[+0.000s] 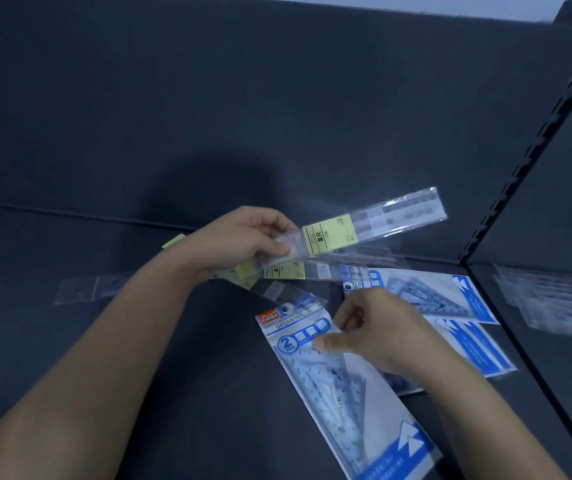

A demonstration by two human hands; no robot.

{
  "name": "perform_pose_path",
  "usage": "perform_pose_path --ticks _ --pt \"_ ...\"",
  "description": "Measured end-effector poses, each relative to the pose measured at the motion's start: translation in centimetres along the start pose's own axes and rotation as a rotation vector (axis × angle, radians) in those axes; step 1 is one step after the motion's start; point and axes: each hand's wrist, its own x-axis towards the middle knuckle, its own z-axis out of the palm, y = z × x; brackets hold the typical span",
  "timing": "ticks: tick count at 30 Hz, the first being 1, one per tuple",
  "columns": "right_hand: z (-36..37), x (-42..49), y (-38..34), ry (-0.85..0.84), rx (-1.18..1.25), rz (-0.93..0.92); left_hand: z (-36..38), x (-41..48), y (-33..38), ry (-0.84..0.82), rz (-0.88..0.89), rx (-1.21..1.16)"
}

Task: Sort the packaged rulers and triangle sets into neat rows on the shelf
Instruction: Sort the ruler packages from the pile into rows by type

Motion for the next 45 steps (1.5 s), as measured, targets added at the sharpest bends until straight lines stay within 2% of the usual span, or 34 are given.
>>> perform_pose_path --ticks 5,8,11,17,20,22,28,30,32,38,45 --pt "-0.1 0.5 0.1 -0.093 0.169 -0.109 0.2 0.2 -0.1 0.004 0.020 -0.078" --pt "-0.3 0.7 0.3 -0.101 0.368 -0.122 0.1 0.2 -0.3 0.031 0.021 -0.118" --pt "-0.9 1.1 1.1 -0.097 0.535 -0.046 0.1 0.2 -0.4 0.081 0.035 -0.161" --pt "-2.4 0.7 2.4 -0.213 0.802 0.173 0.2 -0.2 0.3 0.086 0.033 -0.302" --pt "-4.0 -1.0 2.8 -0.306 0.938 0.205 0.6 -0.6 1.1 0.052 0.076 -0.307" --pt "-5.6 -2.4 3.3 -0.285 0.968 0.184 1.1 -0.8 1.7 0.005 0.083 -0.326" --pt "-9.4 -6.1 5.3 0.115 0.886 0.058 4.3 -1.1 5.3 -0.162 0.104 -0.440" --pt "-10.0 -7.4 6.3 0.240 0.859 0.005 6.3 -0.9 7.0 -0.163 0.135 -0.443" --pt "-10.8 -8.7 7.9 0.308 0.685 -0.079 8.5 -0.6 8.4 -0.130 0.155 -0.408" --pt "-15.5 -12.8 16.1 0.309 0.248 -0.139 16.3 0.6 12.2 -0.074 0.174 -0.228" --pt "-21.6 -17.5 27.9 0.187 0.134 -0.117 28.1 2.3 16.7 -0.110 0.149 -0.013"
